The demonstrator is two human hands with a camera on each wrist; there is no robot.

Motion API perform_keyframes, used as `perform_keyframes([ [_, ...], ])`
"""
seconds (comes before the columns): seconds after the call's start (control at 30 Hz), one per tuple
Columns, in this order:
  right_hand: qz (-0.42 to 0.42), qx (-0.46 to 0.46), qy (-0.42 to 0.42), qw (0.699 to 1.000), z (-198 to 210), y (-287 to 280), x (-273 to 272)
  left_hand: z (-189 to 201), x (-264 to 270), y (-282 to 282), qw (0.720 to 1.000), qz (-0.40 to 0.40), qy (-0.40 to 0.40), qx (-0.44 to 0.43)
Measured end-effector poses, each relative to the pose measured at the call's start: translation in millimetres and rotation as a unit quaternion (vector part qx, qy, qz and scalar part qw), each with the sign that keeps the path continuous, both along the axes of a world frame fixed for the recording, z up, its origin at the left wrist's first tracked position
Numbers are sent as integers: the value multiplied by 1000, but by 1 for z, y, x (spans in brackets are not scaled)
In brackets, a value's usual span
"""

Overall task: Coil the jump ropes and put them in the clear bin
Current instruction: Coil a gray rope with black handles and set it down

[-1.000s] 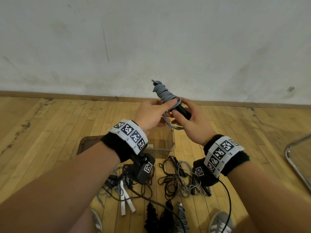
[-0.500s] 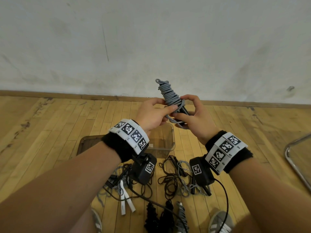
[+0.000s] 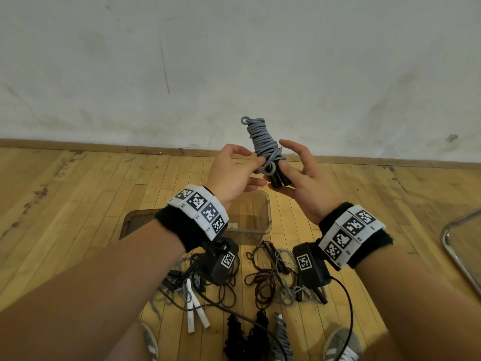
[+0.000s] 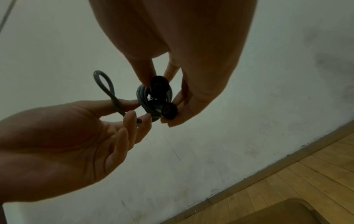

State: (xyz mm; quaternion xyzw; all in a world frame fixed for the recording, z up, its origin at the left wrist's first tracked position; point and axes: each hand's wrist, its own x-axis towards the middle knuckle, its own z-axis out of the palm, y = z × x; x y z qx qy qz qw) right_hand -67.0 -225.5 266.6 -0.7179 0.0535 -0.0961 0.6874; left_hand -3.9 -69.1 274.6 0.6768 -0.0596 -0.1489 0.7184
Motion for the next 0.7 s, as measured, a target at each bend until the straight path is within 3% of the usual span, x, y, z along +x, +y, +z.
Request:
perform_keyframes([
  [0.17, -12, 6, 5, 1000, -1, 0, 0, 5, -4, -2, 1000, -11, -22, 14],
  [0.43, -32, -66, 7, 997, -3, 1, 2, 1, -7, -4, 998, -33, -38, 29],
  [0.57, -4, -50, 1, 999, 0, 4, 0, 1, -9, -4, 998, -56, -37, 16],
  [0.7, -32, 17, 28, 999, -4, 5, 3, -1, -12, -5, 995, -59, -68, 43],
])
